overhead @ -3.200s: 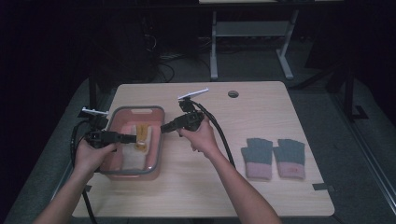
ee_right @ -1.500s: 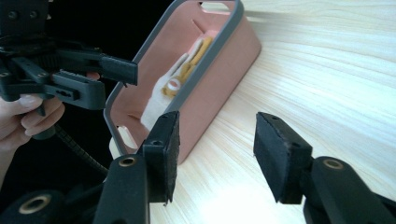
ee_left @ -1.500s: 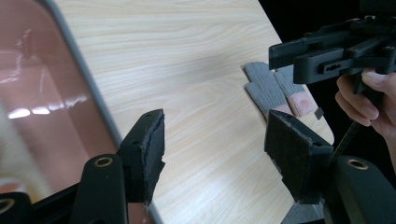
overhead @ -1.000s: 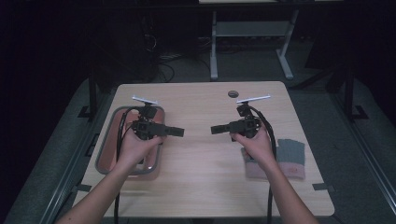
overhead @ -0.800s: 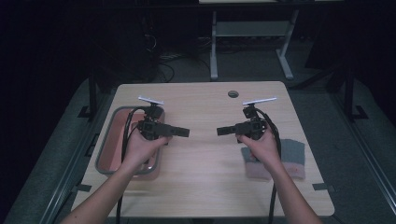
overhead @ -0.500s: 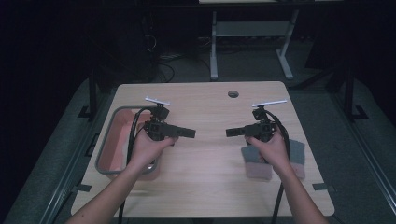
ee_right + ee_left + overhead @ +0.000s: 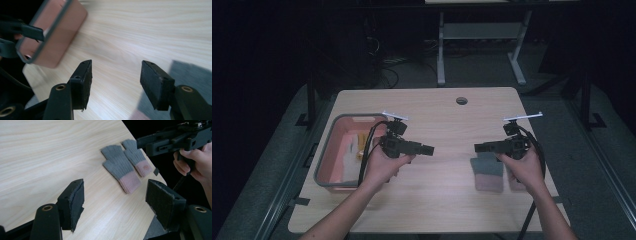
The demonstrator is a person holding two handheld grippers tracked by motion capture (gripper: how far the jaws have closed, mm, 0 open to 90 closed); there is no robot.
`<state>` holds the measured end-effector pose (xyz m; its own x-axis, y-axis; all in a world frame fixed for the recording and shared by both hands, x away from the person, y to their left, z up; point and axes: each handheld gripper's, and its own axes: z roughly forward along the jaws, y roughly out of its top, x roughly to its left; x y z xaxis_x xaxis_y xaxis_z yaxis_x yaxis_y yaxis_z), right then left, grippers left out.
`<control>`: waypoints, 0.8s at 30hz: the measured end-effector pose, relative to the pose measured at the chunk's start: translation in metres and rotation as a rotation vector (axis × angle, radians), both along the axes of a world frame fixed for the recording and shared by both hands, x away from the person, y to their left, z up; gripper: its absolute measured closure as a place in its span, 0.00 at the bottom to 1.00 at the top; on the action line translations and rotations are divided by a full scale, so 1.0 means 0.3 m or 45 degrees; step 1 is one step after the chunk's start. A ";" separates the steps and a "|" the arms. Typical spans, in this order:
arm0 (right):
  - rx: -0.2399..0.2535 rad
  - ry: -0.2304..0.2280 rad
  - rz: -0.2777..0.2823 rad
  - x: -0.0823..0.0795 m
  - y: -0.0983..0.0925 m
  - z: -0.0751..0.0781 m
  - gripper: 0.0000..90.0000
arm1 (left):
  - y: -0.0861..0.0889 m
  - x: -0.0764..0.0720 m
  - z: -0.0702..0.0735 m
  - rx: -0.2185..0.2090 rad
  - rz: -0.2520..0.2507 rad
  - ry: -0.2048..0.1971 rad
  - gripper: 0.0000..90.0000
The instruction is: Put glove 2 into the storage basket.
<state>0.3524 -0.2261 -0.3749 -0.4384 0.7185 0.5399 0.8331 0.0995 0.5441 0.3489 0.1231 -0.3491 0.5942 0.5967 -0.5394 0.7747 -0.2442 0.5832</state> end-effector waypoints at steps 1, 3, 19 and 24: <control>0.000 0.000 0.000 0.000 0.000 0.000 0.48 | 0.000 0.000 0.000 0.000 0.000 0.000 0.35; -0.034 -0.008 0.005 -0.005 -0.009 -0.011 0.48 | -0.016 -0.001 -0.011 0.001 -0.008 0.006 0.35; -0.130 0.014 -0.080 -0.063 -0.141 -0.087 0.49 | -0.144 -0.024 -0.062 -0.035 -0.082 0.013 0.34; -0.175 0.039 -0.108 -0.088 -0.177 -0.123 0.50 | -0.184 -0.031 -0.086 -0.033 -0.106 0.021 0.34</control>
<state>0.3260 -0.2794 -0.4119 -0.3578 0.8203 0.4463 0.8578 0.1000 0.5041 0.3395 0.0678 -0.3748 0.6323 0.5311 -0.5640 0.7617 -0.2934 0.5777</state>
